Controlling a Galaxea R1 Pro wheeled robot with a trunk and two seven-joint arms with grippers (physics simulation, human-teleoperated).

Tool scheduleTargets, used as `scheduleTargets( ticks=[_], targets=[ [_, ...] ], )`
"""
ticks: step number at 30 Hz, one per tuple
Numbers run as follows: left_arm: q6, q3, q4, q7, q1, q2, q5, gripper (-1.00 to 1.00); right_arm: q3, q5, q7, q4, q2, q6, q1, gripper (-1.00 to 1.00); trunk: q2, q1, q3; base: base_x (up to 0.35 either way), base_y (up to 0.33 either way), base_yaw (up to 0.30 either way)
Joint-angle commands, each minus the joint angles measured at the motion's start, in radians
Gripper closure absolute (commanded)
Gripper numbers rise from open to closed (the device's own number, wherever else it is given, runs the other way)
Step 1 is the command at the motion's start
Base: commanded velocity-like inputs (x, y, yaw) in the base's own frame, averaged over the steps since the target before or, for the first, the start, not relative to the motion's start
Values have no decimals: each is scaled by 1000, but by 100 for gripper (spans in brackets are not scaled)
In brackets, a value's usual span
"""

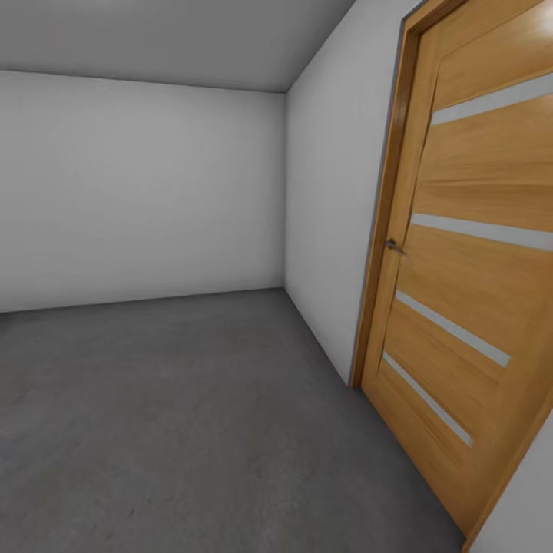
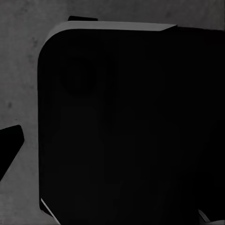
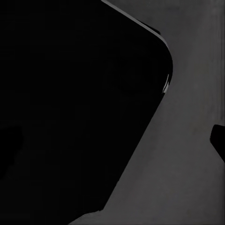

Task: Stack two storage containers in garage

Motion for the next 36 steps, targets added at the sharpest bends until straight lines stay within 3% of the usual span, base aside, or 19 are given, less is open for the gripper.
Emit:
scheduleTargets(
  ticks=[1, 36],
  targets=[
    [-2, 0, 0, 0, 0, 0, 8, -100, 6, -6, 0, 1, 0, -4, 0, -100, 0, 1, -1, 321, 94, 0],
    [-4, 0, 0, 1, 0, 0, 8, -100, 6, -6, 0, 1, -3, -16, 0, -100, 0, 1, -1, 322, 94, 0]
  ],
)
